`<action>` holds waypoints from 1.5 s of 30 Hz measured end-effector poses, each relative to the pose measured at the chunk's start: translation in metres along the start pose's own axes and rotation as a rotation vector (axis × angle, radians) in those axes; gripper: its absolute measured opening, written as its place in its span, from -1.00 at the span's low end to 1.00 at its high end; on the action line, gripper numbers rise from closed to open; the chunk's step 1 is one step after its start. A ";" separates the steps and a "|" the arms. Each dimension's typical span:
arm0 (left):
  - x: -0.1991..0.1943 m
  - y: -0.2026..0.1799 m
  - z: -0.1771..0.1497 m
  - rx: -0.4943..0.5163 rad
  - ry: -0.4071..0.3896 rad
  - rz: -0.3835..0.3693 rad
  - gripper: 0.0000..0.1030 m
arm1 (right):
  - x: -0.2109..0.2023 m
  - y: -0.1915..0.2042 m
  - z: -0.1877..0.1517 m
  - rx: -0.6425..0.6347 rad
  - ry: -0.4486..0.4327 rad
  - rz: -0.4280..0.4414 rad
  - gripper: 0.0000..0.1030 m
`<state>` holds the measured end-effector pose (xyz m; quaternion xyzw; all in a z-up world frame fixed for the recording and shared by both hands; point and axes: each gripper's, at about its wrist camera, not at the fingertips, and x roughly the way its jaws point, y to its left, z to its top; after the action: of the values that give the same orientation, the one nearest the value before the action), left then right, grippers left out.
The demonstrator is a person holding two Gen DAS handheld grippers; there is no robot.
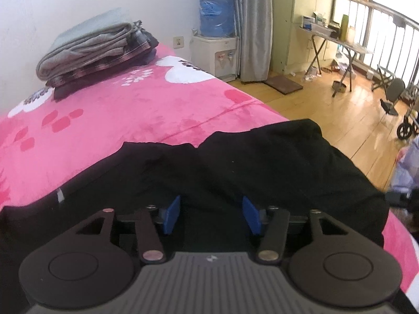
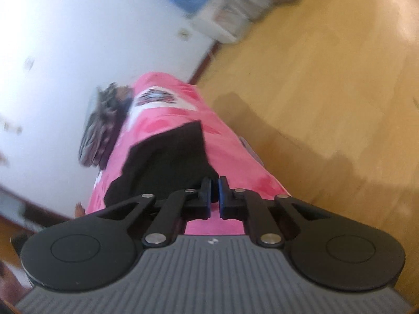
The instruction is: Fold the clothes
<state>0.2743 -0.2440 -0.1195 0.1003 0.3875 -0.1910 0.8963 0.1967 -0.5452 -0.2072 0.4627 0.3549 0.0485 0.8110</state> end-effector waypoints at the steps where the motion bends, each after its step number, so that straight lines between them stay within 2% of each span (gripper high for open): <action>1: 0.000 0.001 0.000 -0.004 -0.001 -0.003 0.11 | 0.000 -0.006 0.000 0.025 0.000 -0.008 -0.95; 2: 0.001 0.003 0.000 -0.008 -0.002 -0.006 0.12 | 0.001 -0.011 0.000 0.047 -0.001 -0.020 -0.99; 5: -0.003 0.007 0.002 -0.020 -0.002 -0.025 0.12 | 0.000 -0.028 0.004 0.133 0.000 -0.028 -0.95; 8: -0.009 0.012 0.001 -0.038 -0.019 -0.046 0.13 | 0.004 -0.037 0.014 0.169 0.020 0.011 -0.89; 10: -0.011 0.014 0.000 -0.040 -0.026 -0.052 0.13 | 0.015 -0.028 0.026 0.135 0.041 0.047 -0.68; 12: -0.010 0.014 -0.002 -0.030 -0.027 -0.030 0.13 | 0.029 -0.018 0.039 0.115 0.031 0.102 0.06; 16: -0.007 0.016 -0.001 -0.014 -0.036 0.005 0.12 | 0.078 -0.017 0.061 0.168 0.058 0.191 0.33; 17: -0.007 0.016 0.000 -0.013 -0.041 0.011 0.12 | 0.092 -0.018 0.064 0.180 0.097 0.183 0.41; 19: -0.006 0.018 0.002 -0.011 -0.050 0.024 0.12 | 0.118 -0.023 0.069 0.204 0.170 0.166 0.43; 21: -0.005 0.019 0.003 -0.008 -0.060 0.036 0.12 | 0.135 -0.028 0.069 0.234 0.228 0.191 0.45; 23: -0.003 0.023 0.005 -0.012 -0.062 0.046 0.11 | 0.141 -0.024 0.068 0.225 0.250 0.250 0.40; 25: 0.000 0.026 0.006 -0.009 -0.064 0.054 0.10 | 0.138 -0.013 0.070 0.166 0.230 0.303 -0.01; 26: 0.001 0.027 0.006 -0.007 -0.066 0.057 0.10 | 0.133 -0.007 0.073 0.130 0.209 0.313 -0.55; 27: 0.002 0.029 0.007 -0.006 -0.069 0.063 0.10 | 0.128 -0.001 0.075 0.094 0.188 0.322 -0.95; 28: 0.004 0.031 0.007 -0.006 -0.071 0.069 0.10 | 0.122 0.005 0.078 0.063 0.155 0.333 -0.95; 30: 0.007 0.034 0.008 -0.013 -0.074 0.085 0.10 | 0.103 0.011 0.084 0.036 0.028 0.389 -0.96; 33: 0.012 0.042 0.009 -0.051 -0.073 0.124 0.11 | 0.089 0.008 0.089 0.050 -0.068 0.402 -0.96; 37: 0.016 0.053 0.014 -0.110 -0.075 0.177 0.11 | 0.091 0.001 0.084 0.078 -0.086 0.361 -0.96; 40: 0.024 0.053 0.021 -0.109 -0.077 0.217 0.12 | 0.093 -0.004 0.081 0.098 -0.098 0.330 -0.96; 45: 0.038 0.053 0.029 -0.156 -0.062 0.276 0.19 | 0.106 -0.007 0.078 0.108 -0.079 0.275 -0.96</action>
<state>0.3401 -0.2154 -0.1261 0.0766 0.3559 -0.0382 0.9306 0.3219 -0.5620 -0.2442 0.5515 0.2582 0.1217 0.7838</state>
